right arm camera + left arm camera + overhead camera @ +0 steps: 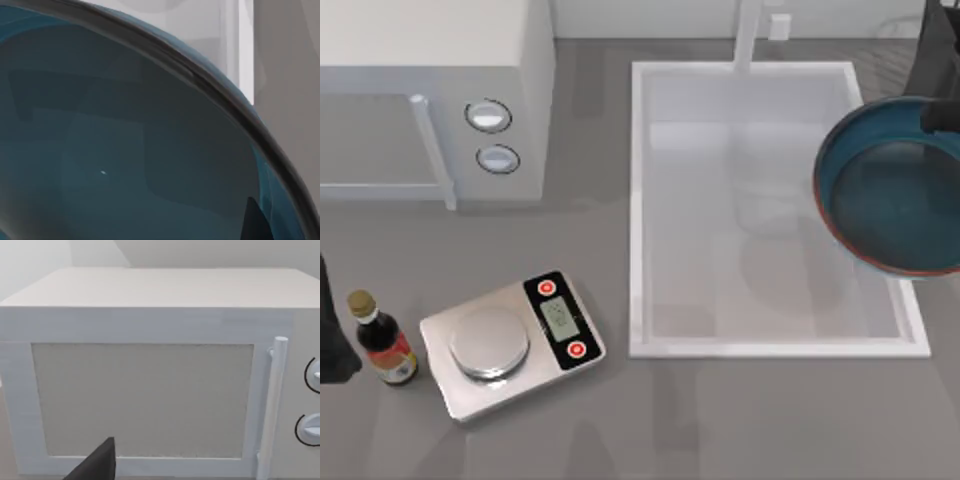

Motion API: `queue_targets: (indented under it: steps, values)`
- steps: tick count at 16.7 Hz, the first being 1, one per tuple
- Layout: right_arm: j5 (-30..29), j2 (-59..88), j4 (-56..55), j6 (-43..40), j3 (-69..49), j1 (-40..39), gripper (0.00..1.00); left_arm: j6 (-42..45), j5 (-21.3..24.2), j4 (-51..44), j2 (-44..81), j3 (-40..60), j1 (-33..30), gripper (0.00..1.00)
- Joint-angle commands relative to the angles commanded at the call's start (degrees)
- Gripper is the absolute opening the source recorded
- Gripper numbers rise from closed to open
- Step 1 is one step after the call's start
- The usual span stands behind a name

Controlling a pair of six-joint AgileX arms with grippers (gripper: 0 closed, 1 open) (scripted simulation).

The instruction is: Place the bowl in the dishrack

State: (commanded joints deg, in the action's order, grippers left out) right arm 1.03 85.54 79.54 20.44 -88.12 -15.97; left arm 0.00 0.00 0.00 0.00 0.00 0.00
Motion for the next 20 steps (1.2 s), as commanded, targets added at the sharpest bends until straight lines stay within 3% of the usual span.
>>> queue_targets:
  steps: [4, 13, 17, 20]
  values:
    - [7.23, -5.37, -14.46, -3.92, 4.00, 11.15, 0.00, 0.00, 0.00, 0.00, 0.00, 0.00, 0.00, 1.00]
    - [27.45, -22.13, -59.46, -15.81, 18.13, 42.23, 0.00, 0.00, 0.00, 0.00, 0.00, 0.00, 0.00, 1.00]
    - [33.32, -27.86, -69.65, -19.01, 21.85, 50.87, 0.00, 0.00, 0.00, 0.00, 0.00, 0.00, 0.00, 1.00]
    - [34.26, -28.85, -71.11, -19.49, 22.43, 52.25, 0.00, 0.00, 0.00, 0.00, 0.00, 0.00, 0.00, 1.00]
